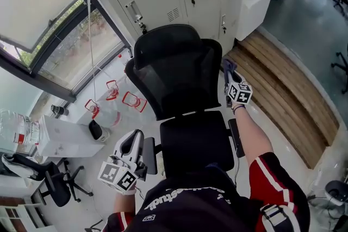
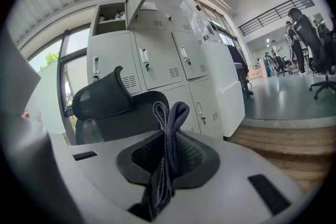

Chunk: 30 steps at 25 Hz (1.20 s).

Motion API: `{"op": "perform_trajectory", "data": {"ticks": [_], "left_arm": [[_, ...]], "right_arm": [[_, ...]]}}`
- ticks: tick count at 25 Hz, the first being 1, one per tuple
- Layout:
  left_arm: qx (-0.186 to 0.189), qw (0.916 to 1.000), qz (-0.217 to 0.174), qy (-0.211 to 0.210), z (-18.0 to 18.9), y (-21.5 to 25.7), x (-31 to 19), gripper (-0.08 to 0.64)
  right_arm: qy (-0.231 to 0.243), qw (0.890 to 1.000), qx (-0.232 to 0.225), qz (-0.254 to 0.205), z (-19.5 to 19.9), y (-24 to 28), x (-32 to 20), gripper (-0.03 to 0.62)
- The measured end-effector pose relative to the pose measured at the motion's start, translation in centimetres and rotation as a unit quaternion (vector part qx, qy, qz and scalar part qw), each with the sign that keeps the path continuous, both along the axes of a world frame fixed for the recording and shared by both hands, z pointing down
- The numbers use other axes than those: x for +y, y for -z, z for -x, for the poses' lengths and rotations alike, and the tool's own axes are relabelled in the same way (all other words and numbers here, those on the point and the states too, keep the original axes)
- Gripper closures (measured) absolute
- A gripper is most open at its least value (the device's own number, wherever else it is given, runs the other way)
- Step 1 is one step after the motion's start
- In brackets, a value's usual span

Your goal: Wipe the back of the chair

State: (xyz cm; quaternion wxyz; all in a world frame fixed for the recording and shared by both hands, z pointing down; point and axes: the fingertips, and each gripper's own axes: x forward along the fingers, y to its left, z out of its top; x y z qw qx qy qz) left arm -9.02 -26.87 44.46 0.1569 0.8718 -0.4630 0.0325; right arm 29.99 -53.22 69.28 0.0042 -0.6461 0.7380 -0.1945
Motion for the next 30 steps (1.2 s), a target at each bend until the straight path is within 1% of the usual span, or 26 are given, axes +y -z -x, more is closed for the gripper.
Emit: {"op": "perform_trajectory", "data": {"ticks": [6,14,21,30], "left_arm": [[0.004,1.0,-0.002,0.002,-0.4,-0.1,0.3,0.523],[0.002,0.9999,0.009,0.007,-0.3,-0.8,0.5,0.523],[-0.004,0.9997,0.013,0.018,1.2,-0.9,0.4,0.523],[-0.007,0.9991,0.02,0.036,3.5,-1.1,0.6,0.523]], "right_arm": [[0.001,1.0,-0.004,0.016,0.3,-1.9,1.1,0.529],[0.005,0.999,-0.008,0.042,1.4,-5.1,1.5,0.529],[0.017,0.998,-0.007,0.063,3.5,-7.4,1.0,0.529],[0.045,0.996,0.004,0.075,7.4,-8.3,-0.1,0.529]]}}
